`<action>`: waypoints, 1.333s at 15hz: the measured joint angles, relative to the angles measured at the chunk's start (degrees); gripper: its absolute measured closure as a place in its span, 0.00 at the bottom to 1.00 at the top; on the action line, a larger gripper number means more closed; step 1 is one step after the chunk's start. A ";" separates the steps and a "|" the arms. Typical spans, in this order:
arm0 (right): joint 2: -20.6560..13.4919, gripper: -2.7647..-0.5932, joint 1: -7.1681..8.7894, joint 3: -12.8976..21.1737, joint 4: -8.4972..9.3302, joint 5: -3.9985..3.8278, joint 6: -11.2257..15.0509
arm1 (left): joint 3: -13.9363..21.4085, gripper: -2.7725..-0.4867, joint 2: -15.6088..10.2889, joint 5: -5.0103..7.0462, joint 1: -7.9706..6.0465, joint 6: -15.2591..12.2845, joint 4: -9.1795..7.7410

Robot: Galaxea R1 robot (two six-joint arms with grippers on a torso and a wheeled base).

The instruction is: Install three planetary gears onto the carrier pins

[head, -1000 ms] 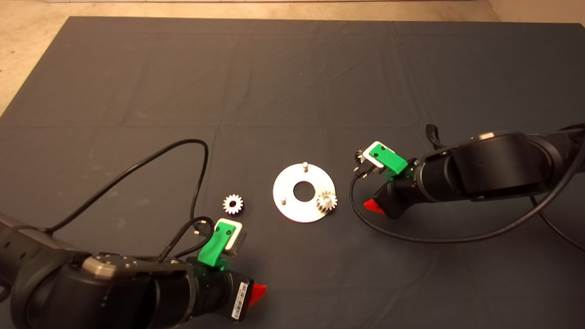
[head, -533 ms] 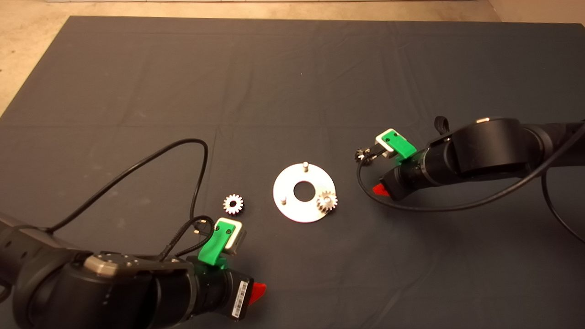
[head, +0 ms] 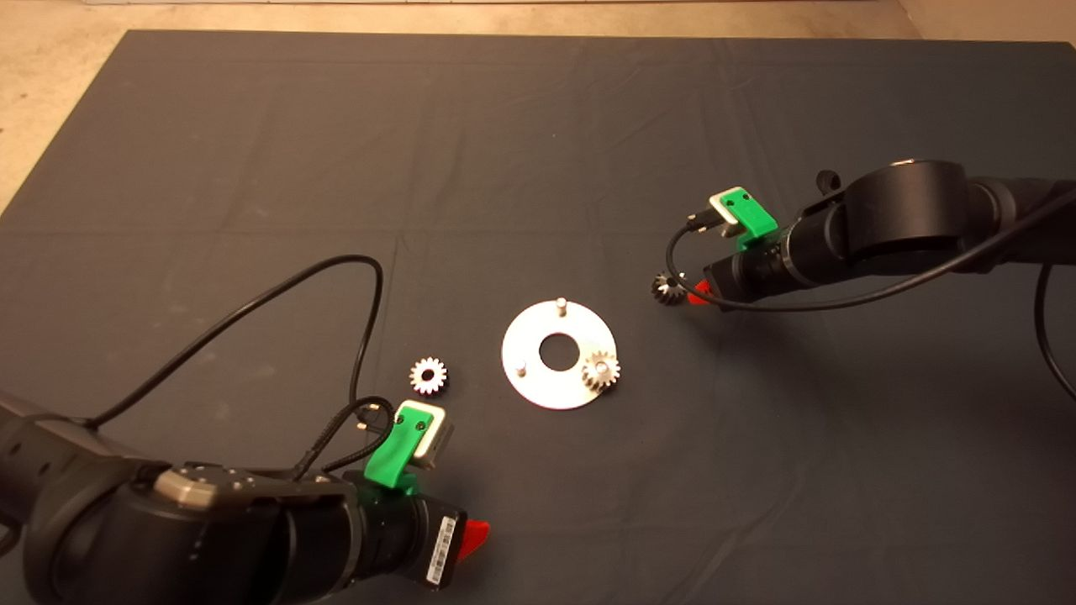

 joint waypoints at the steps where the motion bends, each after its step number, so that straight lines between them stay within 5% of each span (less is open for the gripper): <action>1: 0.11 0.40 0.00 -0.05 0.02 0.57 0.00 | 0.00 0.37 0.00 0.00 0.01 0.00 0.01; 4: 0.15 0.40 -0.01 -0.06 0.05 4.47 0.00 | 0.00 0.37 0.02 0.00 -0.01 0.00 0.01; 7: 0.63 0.40 -0.01 -1.13 0.07 5.04 0.00 | 0.00 0.37 0.00 0.02 0.01 0.00 0.01; 13: 3.83 0.40 -0.20 -3.74 0.71 4.10 -2.35 | -0.04 0.37 0.05 0.00 -0.01 0.00 0.01; 17: 5.13 0.40 -0.33 -4.27 0.77 0.80 -3.43 | -0.10 0.37 0.02 0.00 -0.01 0.00 0.01; 20: 5.55 0.40 -1.44 -5.10 0.83 0.30 -4.14 | -0.10 0.37 0.00 0.00 -0.01 0.00 0.01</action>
